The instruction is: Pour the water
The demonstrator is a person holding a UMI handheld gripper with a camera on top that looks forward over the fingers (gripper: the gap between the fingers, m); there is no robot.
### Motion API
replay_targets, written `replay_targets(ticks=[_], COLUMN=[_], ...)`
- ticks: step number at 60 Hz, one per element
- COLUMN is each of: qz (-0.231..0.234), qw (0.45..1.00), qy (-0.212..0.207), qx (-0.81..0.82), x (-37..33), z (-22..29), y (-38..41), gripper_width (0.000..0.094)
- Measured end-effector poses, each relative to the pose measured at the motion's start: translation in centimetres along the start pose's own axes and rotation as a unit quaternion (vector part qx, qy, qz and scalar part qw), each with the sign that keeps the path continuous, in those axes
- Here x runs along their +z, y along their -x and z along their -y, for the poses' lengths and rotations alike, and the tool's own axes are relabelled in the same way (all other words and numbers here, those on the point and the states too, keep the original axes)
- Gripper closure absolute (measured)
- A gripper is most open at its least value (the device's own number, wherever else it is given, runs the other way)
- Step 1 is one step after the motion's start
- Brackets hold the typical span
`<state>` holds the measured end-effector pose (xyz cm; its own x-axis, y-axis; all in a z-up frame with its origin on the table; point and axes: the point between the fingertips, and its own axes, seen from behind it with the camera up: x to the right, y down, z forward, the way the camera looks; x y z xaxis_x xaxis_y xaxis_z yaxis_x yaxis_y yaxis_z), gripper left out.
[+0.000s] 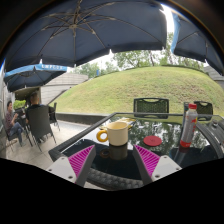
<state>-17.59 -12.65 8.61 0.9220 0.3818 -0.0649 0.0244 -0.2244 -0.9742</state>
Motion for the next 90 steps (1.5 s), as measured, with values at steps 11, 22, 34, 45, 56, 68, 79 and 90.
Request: replay_targets(ticks=[11,22,34,45,56,68,79,90], qz=[-0.016,-0.075,-0.171,-0.23,-0.205,-0.209,-0.232,-0.207], qw=[1.0,0.996,0.985,0.973,0.979,0.975,0.961,0.869], qy=[-0.009,-0.028,-0.021,-0.012,-0.023,-0.055,-0.046,-0.037], qx=[-0.015,-0.026,-0.024,-0.018,-0.001,-0.042,-0.143,-0.448], x=[-0.2,-0.5,1.1,4.9,9.2,9.0,9.5,13.3], z=[1.3,4.4,5.4,4.9,4.6,5.4,8.1,14.0], y=[-1.4,-9.3,-23.1,-32.1,-34.2,-34.1,-31.7,-19.9], gripper_width=[0.0144,0.0142,0.0143,0.0141,0.0435,0.0589,0.0621,0.062])
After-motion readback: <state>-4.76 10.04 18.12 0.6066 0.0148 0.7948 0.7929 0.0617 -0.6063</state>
